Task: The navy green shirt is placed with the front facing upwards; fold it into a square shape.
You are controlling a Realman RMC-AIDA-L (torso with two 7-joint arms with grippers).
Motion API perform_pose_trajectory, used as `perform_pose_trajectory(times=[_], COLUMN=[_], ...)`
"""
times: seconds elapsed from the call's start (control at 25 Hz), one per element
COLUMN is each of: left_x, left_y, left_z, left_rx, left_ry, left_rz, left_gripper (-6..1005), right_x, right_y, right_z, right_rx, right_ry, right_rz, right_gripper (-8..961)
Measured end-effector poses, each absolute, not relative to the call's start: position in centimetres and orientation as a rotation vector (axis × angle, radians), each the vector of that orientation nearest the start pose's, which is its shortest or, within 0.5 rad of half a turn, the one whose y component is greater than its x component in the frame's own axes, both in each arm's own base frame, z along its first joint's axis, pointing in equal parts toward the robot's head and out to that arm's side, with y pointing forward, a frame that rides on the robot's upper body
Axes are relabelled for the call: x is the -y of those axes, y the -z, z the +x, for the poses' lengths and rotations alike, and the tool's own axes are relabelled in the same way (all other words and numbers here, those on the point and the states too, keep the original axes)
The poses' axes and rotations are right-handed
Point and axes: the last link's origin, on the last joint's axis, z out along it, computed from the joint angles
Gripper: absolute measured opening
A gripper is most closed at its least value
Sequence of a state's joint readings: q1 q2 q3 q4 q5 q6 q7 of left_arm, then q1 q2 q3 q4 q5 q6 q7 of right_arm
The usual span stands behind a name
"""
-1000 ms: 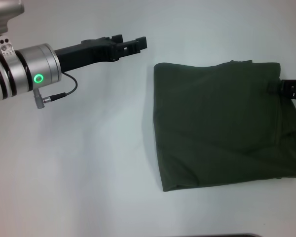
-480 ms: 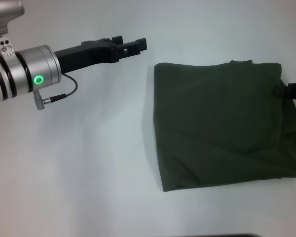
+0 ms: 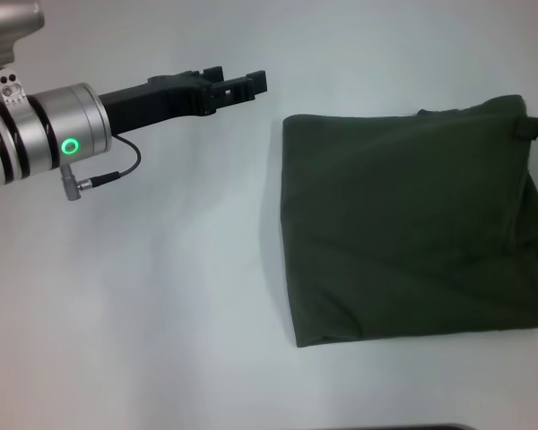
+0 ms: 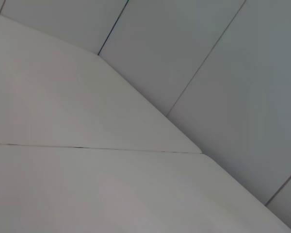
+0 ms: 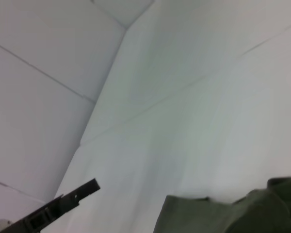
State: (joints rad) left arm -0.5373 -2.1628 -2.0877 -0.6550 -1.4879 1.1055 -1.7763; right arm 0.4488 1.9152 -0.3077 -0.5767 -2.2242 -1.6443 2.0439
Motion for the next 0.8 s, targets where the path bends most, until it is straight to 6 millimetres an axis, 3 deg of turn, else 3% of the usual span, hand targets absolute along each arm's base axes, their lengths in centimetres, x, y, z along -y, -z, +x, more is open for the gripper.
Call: perform_pose_trajectory(times=[0.32, 0.8], left_x=[-36.7, -36.7], left_y=[5.5, 5.5], left_z=[-22.3, -22.4], left_rx=[1.159, 1.161], left_ry=[0.823, 0.819], left_rz=[-2.424, -2.422], left_gripper=[873, 873], right_x=[-30.5, -31.0], right_y=[-8.8, -7.3], right_z=[35.4, 36.5], right_rx=[-1.683, -1.727], right_ry=[-0.778, -0.638], right_rz=[-2.110, -2.056], right_gripper=[11, 15])
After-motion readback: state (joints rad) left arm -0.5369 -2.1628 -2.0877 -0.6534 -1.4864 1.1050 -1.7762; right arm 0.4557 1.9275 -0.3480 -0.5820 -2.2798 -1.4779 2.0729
